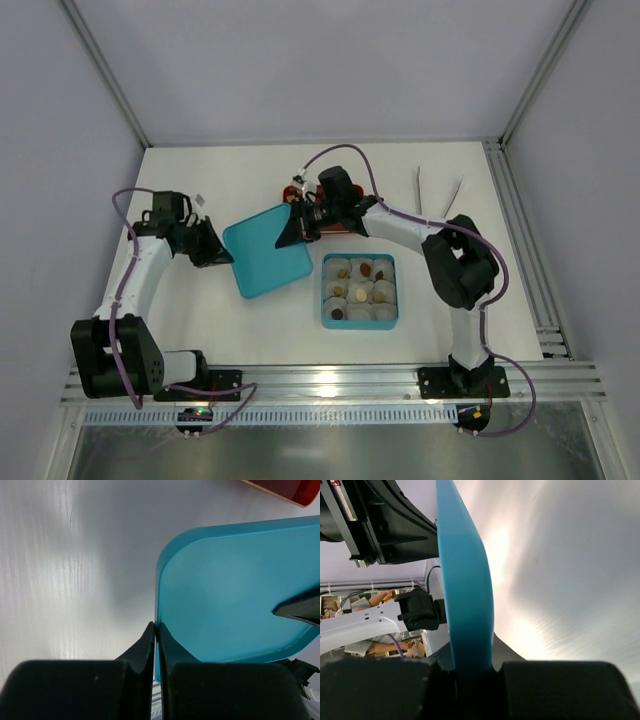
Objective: Pack the chocolate
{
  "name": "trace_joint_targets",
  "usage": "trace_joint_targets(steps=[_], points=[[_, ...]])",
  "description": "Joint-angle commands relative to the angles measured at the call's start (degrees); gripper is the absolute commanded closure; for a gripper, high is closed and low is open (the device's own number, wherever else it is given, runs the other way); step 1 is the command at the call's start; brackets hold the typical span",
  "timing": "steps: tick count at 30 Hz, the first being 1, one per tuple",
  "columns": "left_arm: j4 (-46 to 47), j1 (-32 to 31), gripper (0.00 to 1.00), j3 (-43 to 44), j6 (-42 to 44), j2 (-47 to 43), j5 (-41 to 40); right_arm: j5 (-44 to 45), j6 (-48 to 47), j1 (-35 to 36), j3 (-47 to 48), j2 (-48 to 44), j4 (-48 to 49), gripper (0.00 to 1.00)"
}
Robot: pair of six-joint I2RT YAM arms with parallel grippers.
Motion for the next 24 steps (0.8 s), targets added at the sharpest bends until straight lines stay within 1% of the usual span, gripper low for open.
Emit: trace_joint_targets(steps=[1, 2, 3, 5, 6, 8, 9, 11, 12, 16, 18, 19, 21, 22, 23, 24], points=[[2.5, 0.2, 0.98, 0.6, -0.6, -3.8, 3.6, -0.6, 3.2, -0.8, -1.2, -4.9, 4.7, 0.96], [2.7, 0.2, 0.96, 0.5, -0.6, -4.3, 3.5, -0.7, 4.4, -0.9, -1.9, -6.0, 5.3, 0.96], [2.9, 0.2, 0.91, 0.6, -0.6, -5.4, 3.3, -0.7, 4.8, -1.1, -2.0, -6.6, 5.5, 0.96], [3.3, 0.1, 0.84, 0.8, -0.6, -6.4, 2.8, -0.7, 5.9, -1.8, -2.6, -8.1, 5.2, 0.96], [3.4, 0.1, 0.76, 0.9, -0.6, -6.9, 2.0, -0.9, 6.4, -2.1, -2.7, -8.5, 5.0, 0.96], [3.6, 0.1, 0.7, 1.4, -0.4, -8.5, 1.1, -0.9, 7.2, -3.0, -3.2, -9.5, 4.8, 0.96], [3.6, 0.1, 0.63, 1.6, -0.3, -9.1, 0.1, -1.0, 8.0, -3.4, -3.3, -10.4, 4.4, 0.96], [3.7, 0.0, 0.58, 2.2, 0.1, -10.8, -0.8, -0.5, 8.3, -4.5, -3.2, -11.2, 3.4, 0.96], [3.9, -0.3, 0.52, 2.3, 0.3, -11.8, -1.3, -0.3, 8.4, -4.8, -3.2, -11.6, 1.6, 0.96], [8.2, -2.9, 0.43, 3.6, 0.3, -17.6, -3.0, 1.4, 8.2, -7.6, -1.9, -12.7, -4.7, 0.96], [10.3, -7.3, 0.39, 4.2, 0.5, -21.4, -6.4, 2.2, 8.1, -8.9, -0.8, -13.2, -8.6, 0.96], [12.0, -11.8, 0.38, 4.9, 0.8, -22.6, -8.8, 2.6, 7.7, -9.2, -0.4, -13.6, -10.2, 0.96], [13.1, -18.5, 0.37, 5.7, 3.5, -25.0, -17.5, 4.4, 7.2, -10.1, 1.7, -14.2, -14.8, 0.96], [14.2, -26.1, 0.37, 6.0, 4.6, -25.5, -21.2, 5.0, 6.7, -10.3, 2.2, -14.5, -16.1, 0.96], [14.7, -29.7, 0.36, 6.0, 5.8, -26.0, -29.4, 5.6, 7.0, -10.4, 3.1, -15.3, -18.0, 0.96], [15.3, -33.0, 0.36, 6.2, 8.1, -26.4, -33.1, 5.6, 7.2, -10.7, 3.3, -15.6, -18.6, 0.96]])
